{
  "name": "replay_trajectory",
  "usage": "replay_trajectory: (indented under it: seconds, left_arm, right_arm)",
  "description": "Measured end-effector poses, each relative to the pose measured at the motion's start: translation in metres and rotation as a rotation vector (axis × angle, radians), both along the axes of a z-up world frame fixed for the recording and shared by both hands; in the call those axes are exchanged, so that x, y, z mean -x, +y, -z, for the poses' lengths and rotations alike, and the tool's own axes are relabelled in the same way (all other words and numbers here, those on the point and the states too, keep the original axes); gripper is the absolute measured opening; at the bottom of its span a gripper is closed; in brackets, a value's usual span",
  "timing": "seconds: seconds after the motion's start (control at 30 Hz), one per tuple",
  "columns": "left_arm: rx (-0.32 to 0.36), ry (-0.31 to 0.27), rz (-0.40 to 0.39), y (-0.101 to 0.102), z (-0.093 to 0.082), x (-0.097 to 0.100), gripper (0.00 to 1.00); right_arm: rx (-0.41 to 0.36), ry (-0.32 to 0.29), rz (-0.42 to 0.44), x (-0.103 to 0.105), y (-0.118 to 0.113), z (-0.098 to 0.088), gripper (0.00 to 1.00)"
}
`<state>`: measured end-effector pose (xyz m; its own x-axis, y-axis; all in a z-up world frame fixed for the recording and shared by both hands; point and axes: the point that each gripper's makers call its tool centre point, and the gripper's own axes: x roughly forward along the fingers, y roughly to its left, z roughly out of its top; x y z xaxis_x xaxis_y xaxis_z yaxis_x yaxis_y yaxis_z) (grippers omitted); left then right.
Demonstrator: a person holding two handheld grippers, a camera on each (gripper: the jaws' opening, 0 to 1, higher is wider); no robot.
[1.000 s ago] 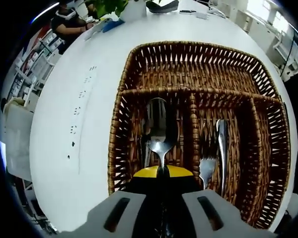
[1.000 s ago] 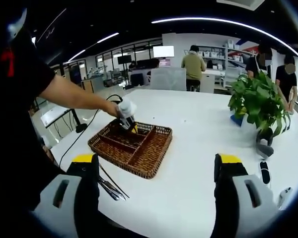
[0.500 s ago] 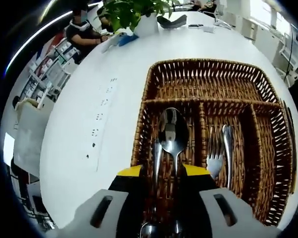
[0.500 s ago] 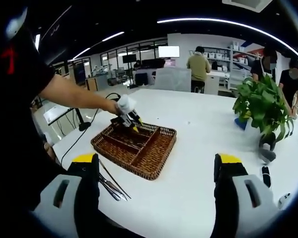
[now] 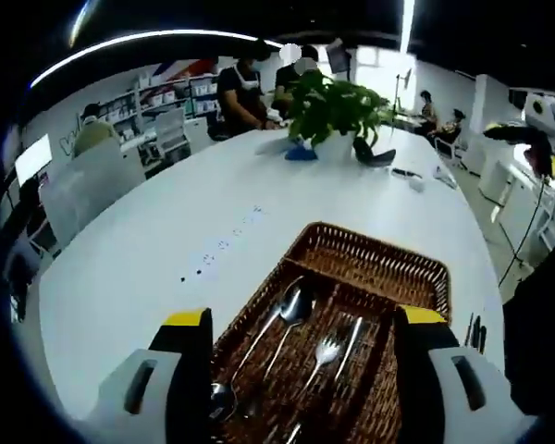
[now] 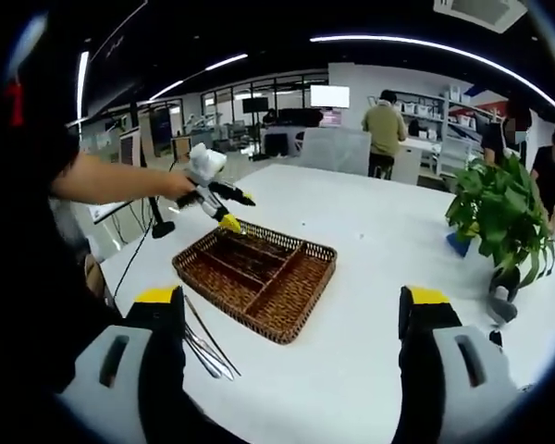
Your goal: Arrange the knives, forks, and spoons in their matching storage slots by inserting each utensil handle-first until every utensil is classified and aligned in the correct compartment
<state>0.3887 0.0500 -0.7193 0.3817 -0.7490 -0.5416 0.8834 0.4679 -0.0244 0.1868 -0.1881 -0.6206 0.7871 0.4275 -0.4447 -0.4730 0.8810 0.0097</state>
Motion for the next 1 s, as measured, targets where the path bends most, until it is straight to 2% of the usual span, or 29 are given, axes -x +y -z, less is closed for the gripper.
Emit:
replay_trajectory:
  seconds: [0.07,0.1,0.17,0.23,0.3,0.43,0.5,0.53,0.6,0.73,0.93,1.0]
  left_arm:
    - [-0.003,0.001,-0.007,0.005,-0.006,0.019,0.98]
    - [0.003,-0.002,-0.009,0.010,-0.007,0.021,0.99]
    - [0.017,-0.019,-0.023,0.018,-0.017,0.030,0.99]
    - [0.033,-0.040,-0.045,0.027,-0.027,0.037,0.99]
    - [0.052,-0.035,-0.068,0.033,-0.035,0.043,0.99]
    - [0.107,-0.067,-0.121,0.048,-0.058,0.058,0.99]
    - [0.150,-0.095,-0.156,0.054,-0.074,0.066,0.99]
    - [0.171,-0.131,-0.178,0.057,-0.085,0.070,0.99]
    - [0.174,-0.160,-0.193,0.062,-0.094,0.080,0.99]
    - [0.278,-0.164,-0.291,0.078,-0.121,0.094,0.99]
    - [0.194,-0.194,-0.360,0.112,-0.129,0.113,0.99]
    - [0.135,-0.190,-0.352,0.121,-0.124,0.122,1.00]
  right_arm:
    - [0.001,0.004,0.001,-0.003,-0.001,0.003,0.99]
    - [0.007,0.003,0.004,-0.005,-0.002,0.004,0.98]
    - [0.018,0.008,0.007,-0.009,-0.004,0.007,0.97]
    - [0.001,0.010,0.003,-0.013,-0.002,0.007,0.97]
    - [-0.029,0.001,0.012,-0.019,-0.001,0.003,0.98]
    - [-0.011,-0.025,-0.013,-0.027,0.007,-0.001,0.99]
    - [-0.008,-0.028,-0.033,-0.028,0.013,-0.005,0.99]
    - [-0.007,-0.035,-0.044,-0.028,0.017,-0.008,0.97]
    - [-0.012,-0.048,-0.056,-0.028,0.022,-0.012,0.97]
    - [-0.039,-0.046,-0.079,-0.029,0.035,-0.015,0.99]
    - [-0.046,-0.056,-0.087,-0.033,0.043,-0.019,1.00]
    - [-0.046,-0.051,-0.083,-0.034,0.044,-0.017,1.00]
